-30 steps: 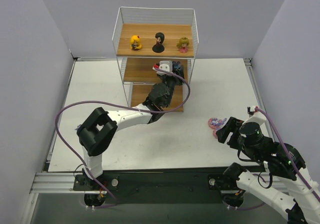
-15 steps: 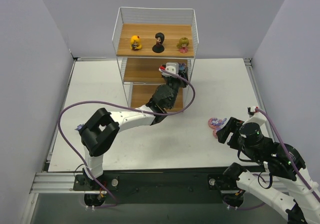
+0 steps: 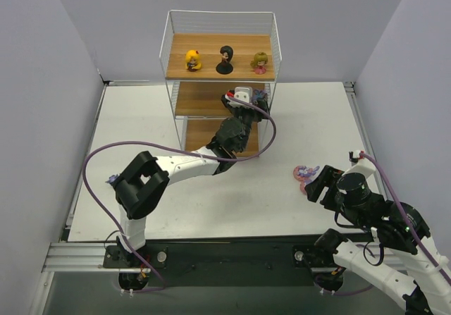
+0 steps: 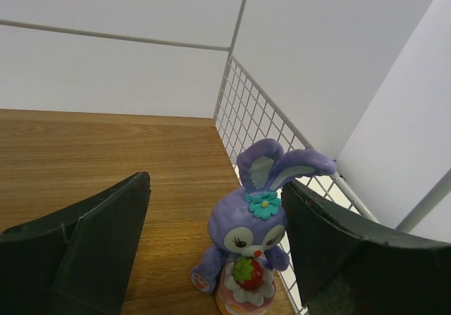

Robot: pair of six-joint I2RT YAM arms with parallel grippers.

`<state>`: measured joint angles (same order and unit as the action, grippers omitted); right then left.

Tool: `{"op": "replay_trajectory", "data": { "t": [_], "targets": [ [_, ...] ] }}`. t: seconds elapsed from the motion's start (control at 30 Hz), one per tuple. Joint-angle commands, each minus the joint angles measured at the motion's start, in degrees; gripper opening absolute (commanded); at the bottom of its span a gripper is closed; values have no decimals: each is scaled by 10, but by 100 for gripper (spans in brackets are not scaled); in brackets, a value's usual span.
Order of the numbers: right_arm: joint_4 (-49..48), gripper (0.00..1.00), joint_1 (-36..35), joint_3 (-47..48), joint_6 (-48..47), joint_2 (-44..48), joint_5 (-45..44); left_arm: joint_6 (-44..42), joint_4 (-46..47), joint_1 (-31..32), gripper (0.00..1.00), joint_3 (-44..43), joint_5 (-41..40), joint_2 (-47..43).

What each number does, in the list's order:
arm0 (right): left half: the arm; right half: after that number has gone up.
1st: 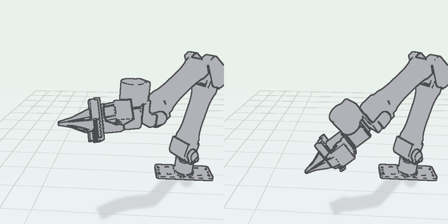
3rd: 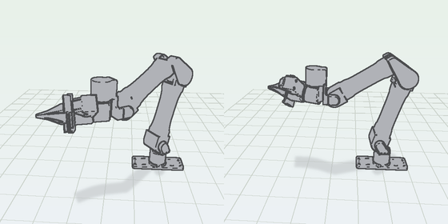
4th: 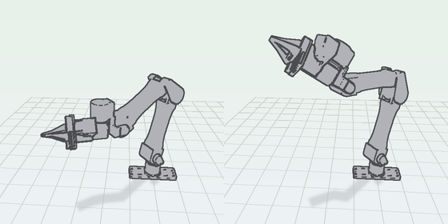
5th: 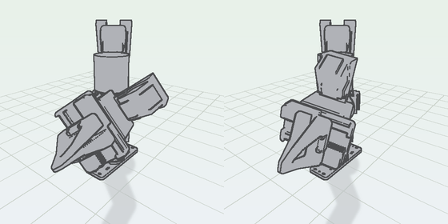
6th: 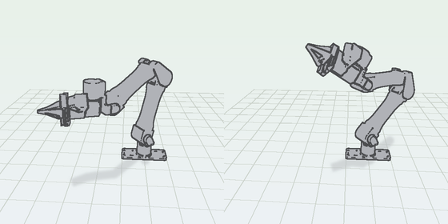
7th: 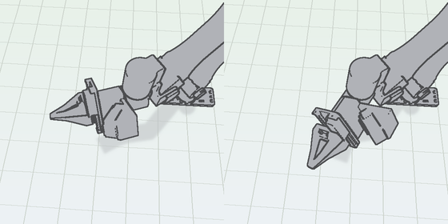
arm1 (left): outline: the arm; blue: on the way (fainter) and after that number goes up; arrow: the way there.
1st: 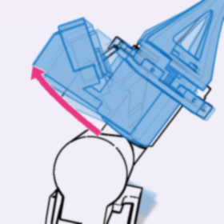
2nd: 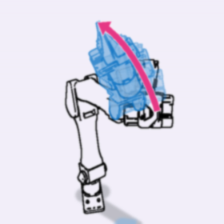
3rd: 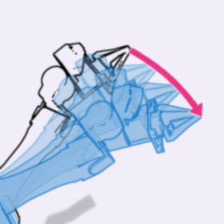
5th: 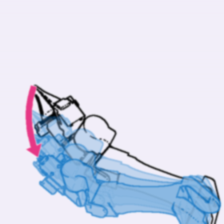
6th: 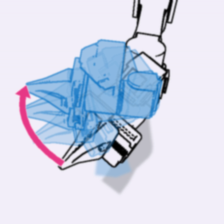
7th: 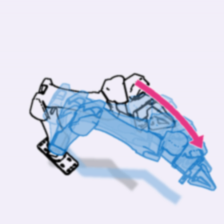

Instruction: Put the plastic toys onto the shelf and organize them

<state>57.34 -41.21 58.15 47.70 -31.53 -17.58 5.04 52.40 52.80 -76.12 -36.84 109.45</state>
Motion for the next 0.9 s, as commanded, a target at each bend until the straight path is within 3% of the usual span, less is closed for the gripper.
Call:
{"op": "replay_trajectory", "data": {
  "t": [0.0,0.87],
  "targets": [
    [13,65,3,-4,2,1,-14,-6,18,7,86,-32,8,0],
    [15,65,3,3,5,-13,-23,-46,82,21,86,102,-23,-126]
  ]
}}
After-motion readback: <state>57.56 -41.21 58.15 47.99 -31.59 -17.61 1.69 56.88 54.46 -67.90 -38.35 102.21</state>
